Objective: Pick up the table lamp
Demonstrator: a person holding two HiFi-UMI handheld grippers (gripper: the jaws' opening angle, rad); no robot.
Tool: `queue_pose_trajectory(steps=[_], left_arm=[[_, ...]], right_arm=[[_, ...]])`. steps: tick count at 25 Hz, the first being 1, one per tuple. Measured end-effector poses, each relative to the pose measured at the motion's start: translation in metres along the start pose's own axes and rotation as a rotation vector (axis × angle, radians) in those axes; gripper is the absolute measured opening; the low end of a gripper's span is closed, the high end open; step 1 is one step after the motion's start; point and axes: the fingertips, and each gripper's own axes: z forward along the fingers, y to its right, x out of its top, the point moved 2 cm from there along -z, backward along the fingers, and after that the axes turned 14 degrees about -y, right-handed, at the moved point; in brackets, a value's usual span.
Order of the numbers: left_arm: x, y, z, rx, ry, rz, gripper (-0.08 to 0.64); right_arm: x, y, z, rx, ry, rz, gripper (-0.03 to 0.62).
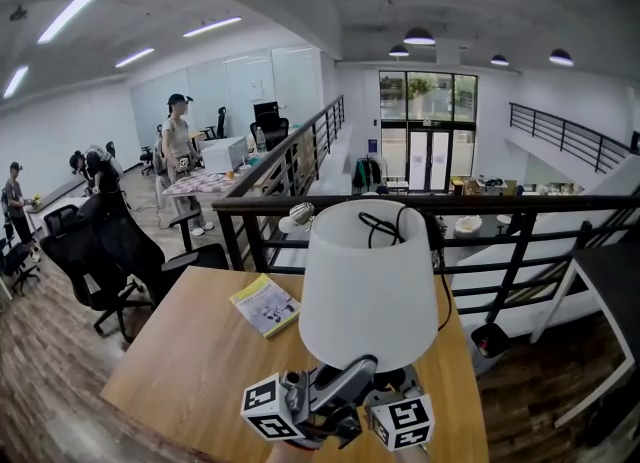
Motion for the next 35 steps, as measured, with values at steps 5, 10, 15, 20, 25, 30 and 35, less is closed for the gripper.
queue_pose_trajectory(steps=[5,10,15,20,25,30,35], left_arm=[[0.003,0.002,0.002,-0.008,0.000,0.006,0.014],[0.005,0.004,0.003,-0.012,-0.008,0.012,0.014],[0.008,0.006,0.004,-0.015,-0.009,0.013,0.014],[0.005,0.008,0.005,-0.014,-0.012,0.014,0.014],[0.005,0.006,0.004,-0.016,-0.011,0.010,0.014],[0.003,0.006,0.004,-0.017,-0.016,0.007,0.014],[0.003,0.006,0.006,-0.018,-0.018,0.009,0.014]], right_arm=[[0.005,0.001,-0.002,-0.004,0.009,-0.005,0.156],[0.008,-0.001,-0.001,-0.003,0.014,-0.006,0.156],[0.011,-0.002,-0.003,-0.003,0.017,-0.006,0.156],[0.009,-0.002,-0.004,-0.001,0.017,-0.006,0.156],[0.008,-0.002,-0.003,-0.004,0.015,-0.002,0.156],[0.006,-0.001,-0.003,-0.008,0.013,0.000,0.156],[0.007,0.001,-0.005,-0.012,0.015,0.000,0.156]])
